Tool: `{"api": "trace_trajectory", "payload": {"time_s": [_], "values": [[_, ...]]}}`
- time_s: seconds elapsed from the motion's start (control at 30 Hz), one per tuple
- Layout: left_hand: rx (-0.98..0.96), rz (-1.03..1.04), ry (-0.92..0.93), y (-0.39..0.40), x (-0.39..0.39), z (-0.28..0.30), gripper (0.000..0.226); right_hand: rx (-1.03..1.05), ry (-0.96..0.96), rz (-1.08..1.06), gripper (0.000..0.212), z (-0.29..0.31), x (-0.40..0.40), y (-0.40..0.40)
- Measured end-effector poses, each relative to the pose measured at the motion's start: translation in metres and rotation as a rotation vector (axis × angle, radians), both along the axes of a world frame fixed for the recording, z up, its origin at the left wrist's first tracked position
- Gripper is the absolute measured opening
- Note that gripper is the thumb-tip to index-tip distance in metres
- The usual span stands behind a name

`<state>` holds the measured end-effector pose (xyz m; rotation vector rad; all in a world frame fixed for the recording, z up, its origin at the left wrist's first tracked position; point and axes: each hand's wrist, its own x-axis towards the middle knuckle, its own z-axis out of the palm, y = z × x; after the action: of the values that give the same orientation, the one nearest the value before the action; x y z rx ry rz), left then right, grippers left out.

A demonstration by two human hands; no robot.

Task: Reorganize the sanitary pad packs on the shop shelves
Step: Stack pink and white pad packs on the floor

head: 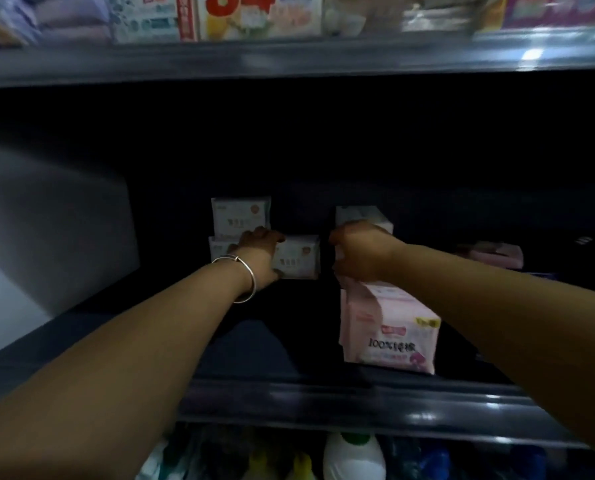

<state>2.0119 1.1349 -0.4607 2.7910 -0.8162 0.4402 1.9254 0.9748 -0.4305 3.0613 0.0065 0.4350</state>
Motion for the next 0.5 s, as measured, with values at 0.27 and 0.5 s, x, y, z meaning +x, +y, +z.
{"api": "trace_trajectory", "payload": {"time_s": [0.27,0.5], "values": [[0.067,0.086,-0.127,0.018,0.074,0.006,0.084,-0.030,0.202,-0.039,0.046,-0.006,0.081,0.020],[0.117,0.108,-0.178,0.022,0.129,0.008,0.099,-0.017,0.298,-0.076,0.071,-0.019,0.136,0.027]]}}
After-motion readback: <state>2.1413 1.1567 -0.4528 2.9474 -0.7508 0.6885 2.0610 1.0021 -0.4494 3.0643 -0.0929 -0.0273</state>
